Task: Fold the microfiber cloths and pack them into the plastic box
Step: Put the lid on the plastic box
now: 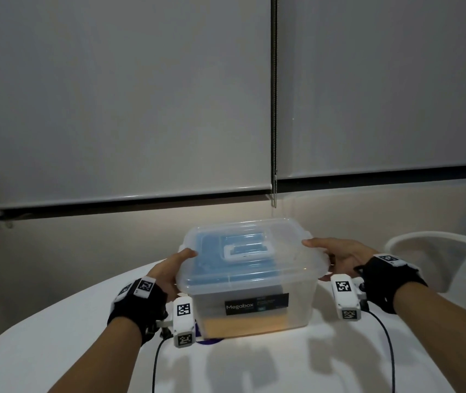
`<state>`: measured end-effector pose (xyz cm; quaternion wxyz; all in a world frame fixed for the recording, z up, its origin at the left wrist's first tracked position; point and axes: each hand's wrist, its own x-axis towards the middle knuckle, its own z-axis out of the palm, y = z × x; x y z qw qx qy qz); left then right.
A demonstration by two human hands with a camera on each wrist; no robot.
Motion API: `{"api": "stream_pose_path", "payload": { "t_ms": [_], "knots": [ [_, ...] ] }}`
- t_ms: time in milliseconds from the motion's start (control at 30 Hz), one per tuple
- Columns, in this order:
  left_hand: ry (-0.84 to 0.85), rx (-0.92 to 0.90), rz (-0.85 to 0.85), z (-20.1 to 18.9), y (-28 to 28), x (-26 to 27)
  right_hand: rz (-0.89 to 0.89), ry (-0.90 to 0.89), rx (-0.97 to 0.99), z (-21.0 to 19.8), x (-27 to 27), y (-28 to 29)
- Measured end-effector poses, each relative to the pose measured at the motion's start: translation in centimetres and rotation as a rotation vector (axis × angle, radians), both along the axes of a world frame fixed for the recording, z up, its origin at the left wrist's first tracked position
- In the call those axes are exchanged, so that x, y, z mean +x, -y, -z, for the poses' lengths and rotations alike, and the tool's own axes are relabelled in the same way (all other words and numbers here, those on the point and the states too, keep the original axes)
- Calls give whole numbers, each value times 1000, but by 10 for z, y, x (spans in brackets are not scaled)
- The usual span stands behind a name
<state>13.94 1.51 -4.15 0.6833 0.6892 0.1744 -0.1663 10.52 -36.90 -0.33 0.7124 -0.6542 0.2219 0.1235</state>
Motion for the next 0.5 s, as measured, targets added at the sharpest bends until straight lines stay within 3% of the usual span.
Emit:
{"api": "stream_pose_path", "payload": {
  "t_ms": [300, 500],
  "knots": [
    [-31, 3, -82, 8, -11, 17, 54, 103, -226, -4, 5, -11],
    [99, 148, -216, -19, 6, -5, 107, 170, -291, -10, 1, -21]
  ]
}}
